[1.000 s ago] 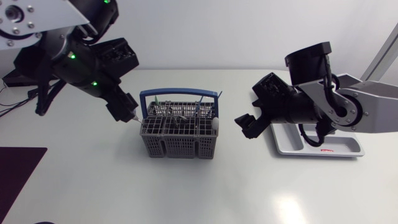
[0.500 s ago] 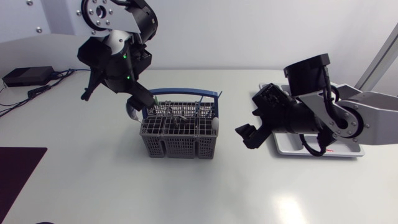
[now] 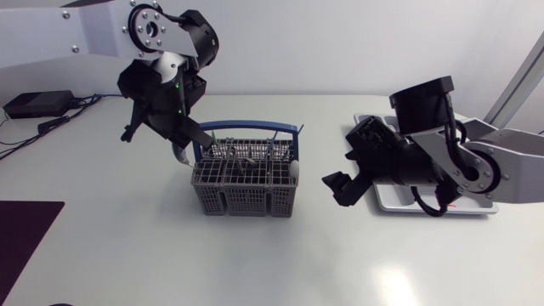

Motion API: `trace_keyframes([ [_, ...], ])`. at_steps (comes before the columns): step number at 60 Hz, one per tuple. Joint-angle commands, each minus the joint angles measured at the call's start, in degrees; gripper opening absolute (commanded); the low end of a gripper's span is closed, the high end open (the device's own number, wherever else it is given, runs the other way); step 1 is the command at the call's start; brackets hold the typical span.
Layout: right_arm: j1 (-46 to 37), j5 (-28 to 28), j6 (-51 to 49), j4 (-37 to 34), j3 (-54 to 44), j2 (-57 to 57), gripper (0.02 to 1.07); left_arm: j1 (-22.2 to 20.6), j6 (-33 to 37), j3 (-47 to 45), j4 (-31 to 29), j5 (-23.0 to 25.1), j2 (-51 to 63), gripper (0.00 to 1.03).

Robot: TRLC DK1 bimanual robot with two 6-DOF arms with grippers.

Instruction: Unload the cutlery basket into the drawer organizer.

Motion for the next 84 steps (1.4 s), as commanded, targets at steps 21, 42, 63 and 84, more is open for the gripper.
trace_keyframes([
  [21, 0.24, -0.42, 1.01, 1.78, -2.61, -1.11, 1.00, -0.24, -1.36, -1.36, -1.62, -0.81, 0.61, 0.06],
  [42, 0.24, -0.42, 0.93, 1.87, -3.40, -1.55, 1.00, -3.05, -1.36, -1.88, -1.53, -4.59, -1.94, 0.05],
  [63, 0.33, -0.42, 0.84, 1.87, -3.84, -2.08, 1.00, -3.23, -0.48, -1.36, -1.18, -6.44, -5.20, 0.05],
  [84, 0.33, -0.42, 0.66, 1.61, -4.11, -2.96, 1.00, -3.14, 0.22, 0.40, -1.35, -6.09, -8.18, 0.05],
])
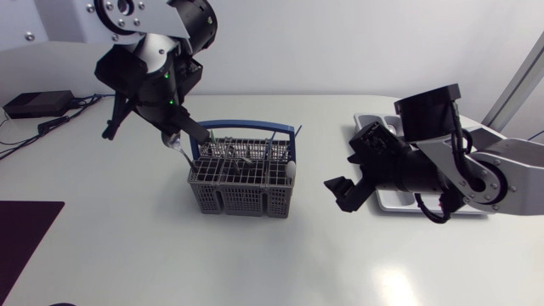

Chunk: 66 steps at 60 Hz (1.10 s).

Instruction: Unload the cutlery basket into the drawer organizer.

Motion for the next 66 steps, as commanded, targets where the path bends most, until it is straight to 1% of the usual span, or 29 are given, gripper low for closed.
trace_keyframes([
  [1, 0.33, -0.40, 0.66, 0.29, -1.49, -0.91, 1.00, 0.20, 0.27, 1.25, -0.61, -1.15, -2.17, 0.05],
  [7, 0.42, -0.40, 0.66, 0.29, -1.75, -1.26, 1.00, -0.15, 0.62, 1.25, -0.79, -1.15, -3.05, 0.05],
  [21, 1.03, -0.40, 0.75, 0.12, -1.92, -1.52, 1.00, -2.87, 2.82, -0.06, -0.79, -1.24, -5.69, 0.05],
  [31, 1.56, -0.40, 0.75, -0.06, -2.19, -2.14, 1.00, -4.28, 6.42, -0.33, -0.52, -1.24, -7.71, 0.05],
  [46, 1.91, -0.40, 0.75, -0.06, -2.63, -2.49, 1.00, -4.63, 10.81, -1.73, 0.18, -1.41, -9.73, 0.05],
  [66, 3.32, -0.31, 0.75, -0.76, -2.36, -2.93, 1.00, -4.10, 16.97, -5.78, 4.75, -1.32, -14.92, 0.05],
])
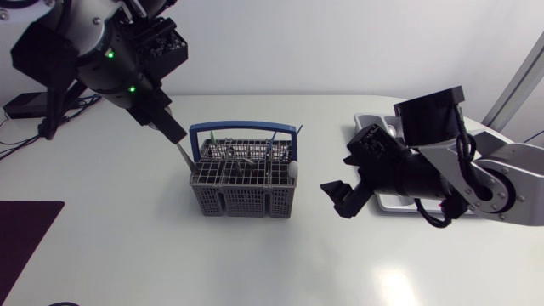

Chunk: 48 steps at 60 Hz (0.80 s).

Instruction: Unload the cutlery basket into the drawer organizer.

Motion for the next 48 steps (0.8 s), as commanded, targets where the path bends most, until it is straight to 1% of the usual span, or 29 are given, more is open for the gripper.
trace_keyframes([
  [1, 1.11, -0.20, 0.86, -0.67, -1.38, -0.87, 1.00, -0.21, 2.56, -1.45, 1.17, -0.25, -2.42, 0.05],
  [8, 3.13, -0.20, 1.39, -0.67, -1.56, -2.37, 1.00, -0.92, 3.79, -2.50, 2.49, -0.25, -4.26, 0.05],
  [16, 6.21, 0.42, 2.71, -0.59, -1.38, -3.25, 1.00, -1.27, 6.43, -4.53, 6.27, -0.25, -6.63, 0.05],
  [23, 9.11, 1.56, 4.64, 0.65, -1.29, -3.33, 1.00, -1.36, 7.84, -5.58, 7.41, -0.25, -7.95, 0.05],
  [35, 15.61, 4.90, 7.54, 2.93, 0.11, -0.70, 1.00, -1.44, 10.30, -9.10, 9.43, -0.25, -9.89, 0.05],
  [40, 17.72, 5.60, 8.77, 3.99, 1.08, 1.15, 1.00, -1.62, 10.39, -10.50, 10.75, -0.25, -10.59, 0.05],
  [48, 21.77, 8.33, 9.30, 6.80, 2.13, 5.02, 1.00, -1.62, 9.42, -12.61, 12.07, -0.25, -10.77, 0.05],
])
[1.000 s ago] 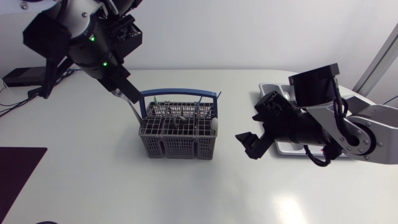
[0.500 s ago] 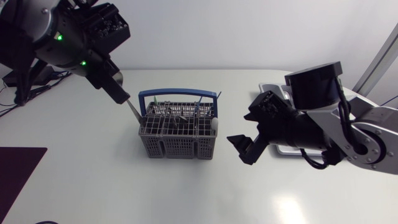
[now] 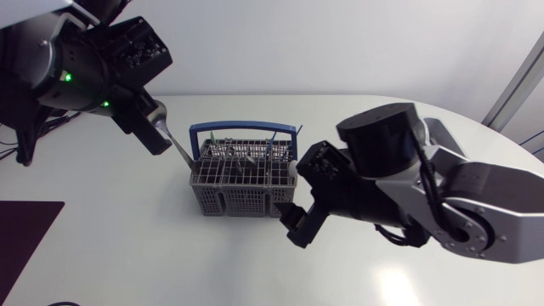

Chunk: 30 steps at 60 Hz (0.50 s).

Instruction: Unload the cutlery basket into the drawer organizer.

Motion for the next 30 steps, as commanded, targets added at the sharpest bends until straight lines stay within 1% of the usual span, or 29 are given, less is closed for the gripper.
trace_keyframes([
  [1, 2.51, 1.44, 1.80, 1.71, 1.52, 3.18, 1.00, -0.53, 0.81, -2.12, 0.92, -0.25, -1.02, 0.05],
  [6, 2.86, 1.88, 1.80, 3.20, 2.23, 5.20, 1.00, -0.61, -0.78, -2.03, 1.10, -0.34, -0.93, 0.06],
  [15, 3.04, 1.97, 1.98, 3.82, 4.95, 8.98, 1.00, -1.05, -3.68, -2.12, 1.10, -1.31, -1.02, 0.06],
  [23, 4.18, 3.11, 2.42, 3.90, 8.03, 12.32, 1.00, -2.55, -7.02, -2.12, 0.83, -3.77, -1.11, 0.07],
  [30, 4.53, 3.11, 2.50, 3.99, 10.66, 14.96, 1.00, -2.90, -9.56, -3.26, 0.66, -5.44, -0.49, 0.07],
])
